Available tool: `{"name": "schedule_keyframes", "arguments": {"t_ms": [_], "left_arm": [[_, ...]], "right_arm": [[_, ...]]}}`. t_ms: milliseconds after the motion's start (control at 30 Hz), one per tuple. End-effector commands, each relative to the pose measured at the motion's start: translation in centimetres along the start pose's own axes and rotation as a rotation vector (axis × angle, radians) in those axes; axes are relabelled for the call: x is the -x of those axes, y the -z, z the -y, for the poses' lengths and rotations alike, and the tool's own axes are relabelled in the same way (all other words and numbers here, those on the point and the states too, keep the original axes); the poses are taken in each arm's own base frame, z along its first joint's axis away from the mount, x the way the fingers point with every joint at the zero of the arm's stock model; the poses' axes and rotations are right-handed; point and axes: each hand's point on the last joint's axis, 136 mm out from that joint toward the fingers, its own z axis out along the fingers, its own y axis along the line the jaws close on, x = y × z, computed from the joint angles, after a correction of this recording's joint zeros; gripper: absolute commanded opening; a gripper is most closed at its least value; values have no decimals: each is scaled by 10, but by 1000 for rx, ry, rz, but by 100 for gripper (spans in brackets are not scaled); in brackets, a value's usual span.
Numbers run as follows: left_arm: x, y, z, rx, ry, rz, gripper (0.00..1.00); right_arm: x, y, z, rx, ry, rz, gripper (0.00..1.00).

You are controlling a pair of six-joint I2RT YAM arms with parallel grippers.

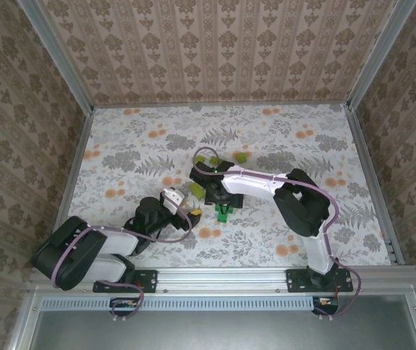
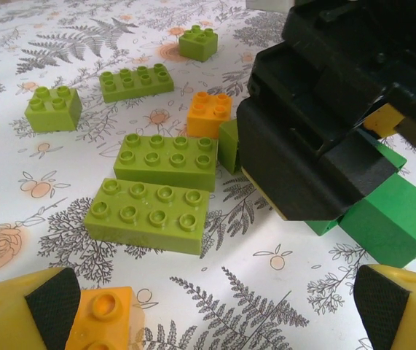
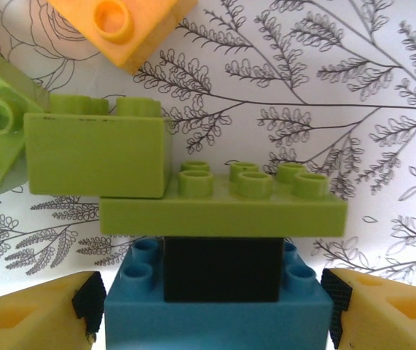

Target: Assemble a carrot with lego

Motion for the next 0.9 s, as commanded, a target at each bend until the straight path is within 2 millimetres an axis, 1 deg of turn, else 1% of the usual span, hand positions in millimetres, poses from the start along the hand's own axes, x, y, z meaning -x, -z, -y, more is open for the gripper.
{"name": "schedule_keyframes", "arguments": {"t_ms": [0, 200, 333, 433, 533, 633, 767, 867], "left_arm": [[11, -3, -1, -6, -9, 34, 100], [11, -4, -2, -5, -9, 30, 100], [10, -4, -2, -5, -10, 26, 100], [10, -4, -2, -2, -8, 25, 100], [10, -5, -2, -2, -8, 25, 100], [10, -6, -3, 1, -8, 21, 100], [9, -7, -4, 2, -4, 14, 100], [10, -7, -6, 10, -1, 17, 100]], "right_arm": [[-5, -8, -1, 4, -20, -15, 76], [-2, -2, -1, 22, -13, 1, 61], [1, 6, 2, 23, 0, 26, 59], [5, 18, 5, 25, 36, 88, 59], [11, 36, 11, 3, 99, 175, 59], [18, 59, 13, -4, 158, 289, 59], [24, 89, 6, 57, 215, 428, 59], [23, 102, 0, 144, 240, 533, 58]]}}
